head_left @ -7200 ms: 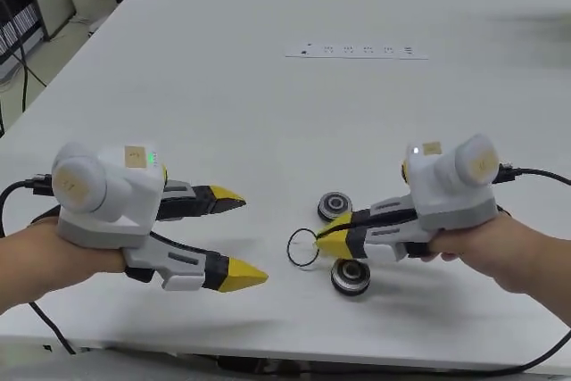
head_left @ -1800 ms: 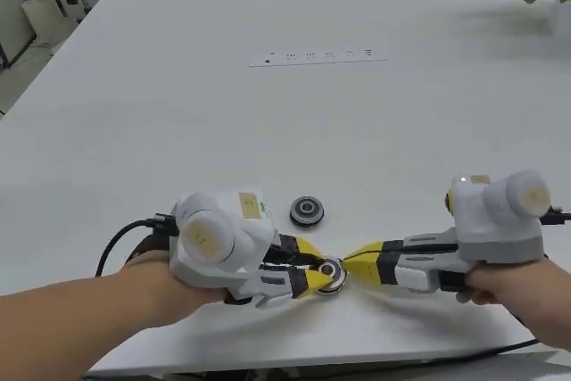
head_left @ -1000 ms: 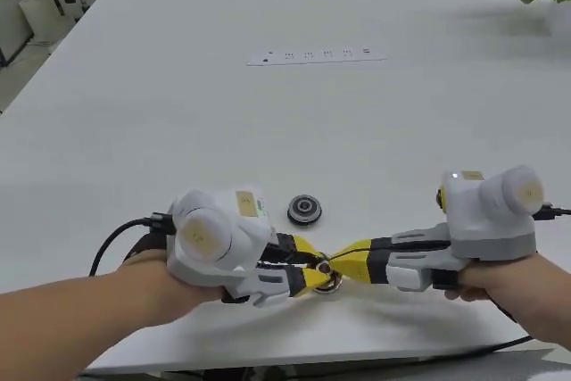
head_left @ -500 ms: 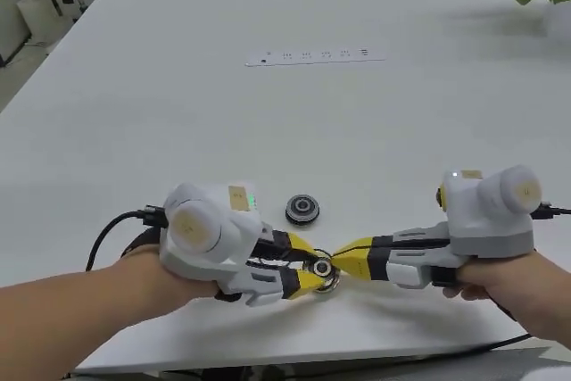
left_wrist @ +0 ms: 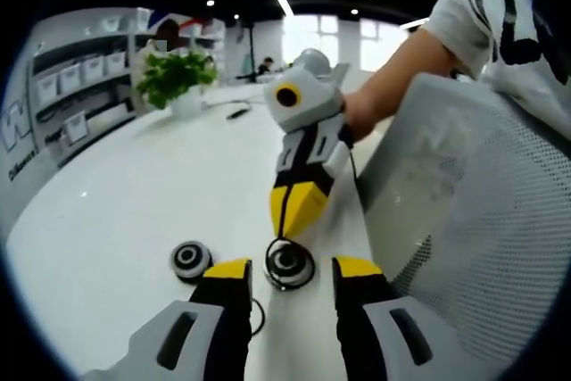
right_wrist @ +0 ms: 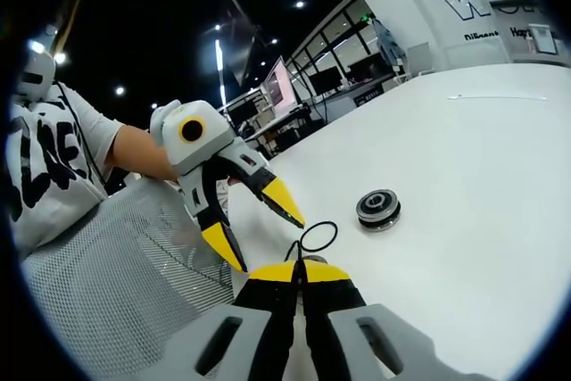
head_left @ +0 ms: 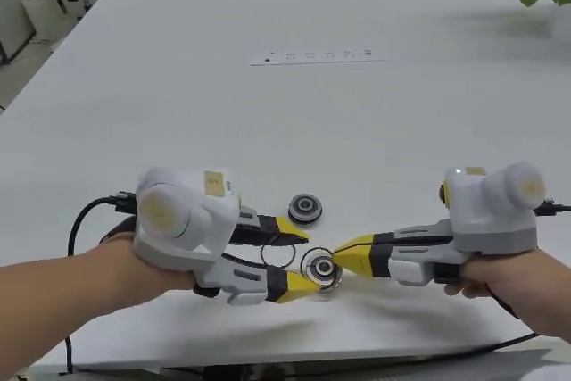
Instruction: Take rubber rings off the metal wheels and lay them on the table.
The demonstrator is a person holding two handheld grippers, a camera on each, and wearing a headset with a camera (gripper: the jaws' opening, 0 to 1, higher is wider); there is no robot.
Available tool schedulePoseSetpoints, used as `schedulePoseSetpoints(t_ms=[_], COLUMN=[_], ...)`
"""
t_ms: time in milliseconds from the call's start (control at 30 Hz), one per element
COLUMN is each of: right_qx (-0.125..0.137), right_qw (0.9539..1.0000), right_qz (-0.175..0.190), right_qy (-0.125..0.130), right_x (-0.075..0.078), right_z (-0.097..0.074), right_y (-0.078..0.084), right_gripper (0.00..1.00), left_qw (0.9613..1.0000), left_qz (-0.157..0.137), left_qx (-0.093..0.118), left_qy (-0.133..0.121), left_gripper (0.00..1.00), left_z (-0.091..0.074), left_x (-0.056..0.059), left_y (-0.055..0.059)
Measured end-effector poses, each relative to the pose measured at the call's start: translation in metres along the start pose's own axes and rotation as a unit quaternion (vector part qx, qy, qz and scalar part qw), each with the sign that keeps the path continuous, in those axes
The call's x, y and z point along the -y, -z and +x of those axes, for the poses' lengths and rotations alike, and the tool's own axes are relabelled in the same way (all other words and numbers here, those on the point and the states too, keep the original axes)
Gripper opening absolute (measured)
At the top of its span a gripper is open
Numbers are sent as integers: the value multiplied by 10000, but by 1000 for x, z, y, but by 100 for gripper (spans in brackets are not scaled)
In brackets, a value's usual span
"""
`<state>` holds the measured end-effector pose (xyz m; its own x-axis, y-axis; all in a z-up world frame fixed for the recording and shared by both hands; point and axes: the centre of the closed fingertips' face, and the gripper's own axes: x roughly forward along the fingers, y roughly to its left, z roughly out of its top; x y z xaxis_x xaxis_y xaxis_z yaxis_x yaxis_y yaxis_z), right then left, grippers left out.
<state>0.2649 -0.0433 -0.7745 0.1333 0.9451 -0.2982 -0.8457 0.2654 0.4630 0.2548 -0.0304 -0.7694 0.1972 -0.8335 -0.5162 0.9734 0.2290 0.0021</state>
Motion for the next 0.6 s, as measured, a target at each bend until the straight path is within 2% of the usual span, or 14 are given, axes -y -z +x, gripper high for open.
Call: schedulePoseSetpoints(t_ms=[533,600], right_qx=[36,40], right_qw=[9999,9998], right_qz=[-6,-13], right_qy=[-168,-184], right_x=[-2,-1], right_z=[1,2], right_y=[-12,-14], right_gripper=[0,0], left_qw=[9993,9991], left_qz=[-205,-218], left_qx=[137,151], left_qy=[-295,-318], left_gripper=[55,60], left_z=[-33,-36], left_x=[-13,-14], left_y=[4,4])
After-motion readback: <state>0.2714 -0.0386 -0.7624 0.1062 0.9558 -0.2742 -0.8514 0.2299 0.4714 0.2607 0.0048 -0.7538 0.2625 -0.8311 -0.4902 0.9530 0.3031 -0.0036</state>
